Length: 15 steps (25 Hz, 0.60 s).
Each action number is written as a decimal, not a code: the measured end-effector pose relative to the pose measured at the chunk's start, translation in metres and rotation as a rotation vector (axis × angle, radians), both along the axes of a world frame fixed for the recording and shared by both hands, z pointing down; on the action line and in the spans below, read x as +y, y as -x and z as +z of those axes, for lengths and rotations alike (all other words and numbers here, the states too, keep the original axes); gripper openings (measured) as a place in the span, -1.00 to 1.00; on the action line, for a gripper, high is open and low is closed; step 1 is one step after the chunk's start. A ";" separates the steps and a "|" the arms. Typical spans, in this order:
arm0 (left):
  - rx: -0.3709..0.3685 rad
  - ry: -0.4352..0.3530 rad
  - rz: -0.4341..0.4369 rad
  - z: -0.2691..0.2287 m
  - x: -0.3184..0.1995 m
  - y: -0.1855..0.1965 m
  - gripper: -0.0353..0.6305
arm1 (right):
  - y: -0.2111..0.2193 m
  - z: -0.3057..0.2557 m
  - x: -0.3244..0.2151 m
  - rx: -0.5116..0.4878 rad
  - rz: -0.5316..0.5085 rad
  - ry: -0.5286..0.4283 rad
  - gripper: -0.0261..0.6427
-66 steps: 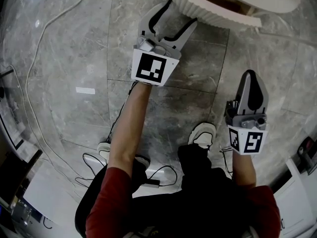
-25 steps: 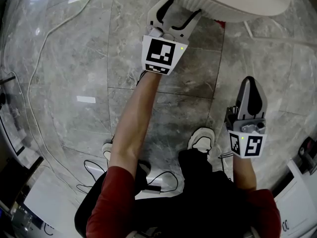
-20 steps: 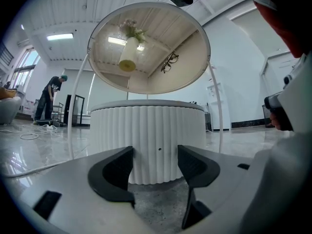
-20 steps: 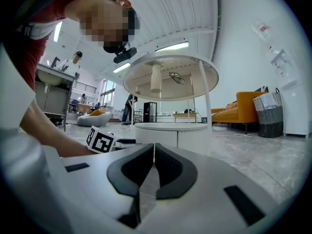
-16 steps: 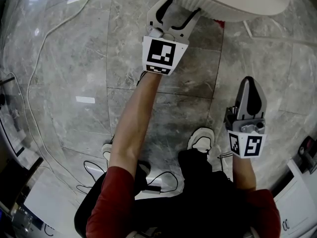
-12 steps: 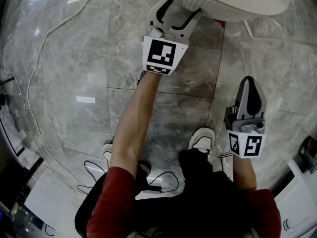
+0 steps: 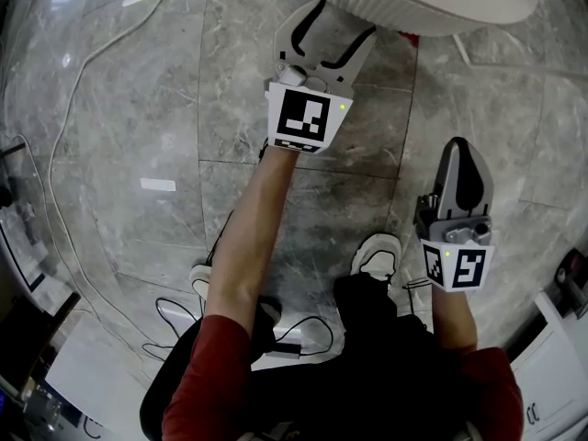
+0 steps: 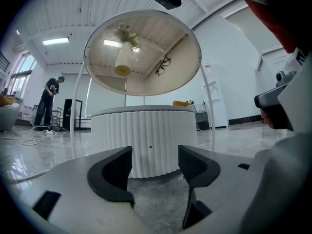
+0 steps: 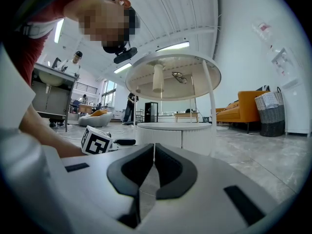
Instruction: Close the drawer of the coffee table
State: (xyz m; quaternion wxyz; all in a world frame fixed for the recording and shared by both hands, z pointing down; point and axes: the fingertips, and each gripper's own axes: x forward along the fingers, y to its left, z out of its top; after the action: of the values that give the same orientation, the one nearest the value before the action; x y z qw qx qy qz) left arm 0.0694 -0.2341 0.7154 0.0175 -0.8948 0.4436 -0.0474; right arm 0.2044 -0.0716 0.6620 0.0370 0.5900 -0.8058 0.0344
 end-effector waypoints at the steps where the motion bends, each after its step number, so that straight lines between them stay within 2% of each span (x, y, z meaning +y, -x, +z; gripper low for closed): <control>1: 0.002 0.002 -0.001 -0.001 0.004 0.001 -0.01 | 0.002 0.000 0.000 -0.001 -0.005 -0.001 -0.85; 5: 0.015 0.039 -0.004 -0.003 0.023 0.006 -0.01 | 0.012 -0.002 0.000 -0.007 -0.021 -0.007 -0.85; 12: 0.019 0.004 0.000 -0.017 0.056 0.026 -0.01 | 0.028 -0.002 0.002 -0.021 -0.041 -0.008 -0.85; 15: -0.002 -0.021 0.004 -0.020 0.073 0.040 -0.02 | 0.037 -0.003 0.003 -0.025 -0.055 -0.013 -0.85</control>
State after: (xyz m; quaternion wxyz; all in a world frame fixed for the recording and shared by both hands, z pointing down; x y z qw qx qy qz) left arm 0.0289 -0.1611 0.6957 0.0273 -0.8954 0.4423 -0.0437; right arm 0.1675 -0.0686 0.6590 0.0240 0.5672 -0.8225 0.0353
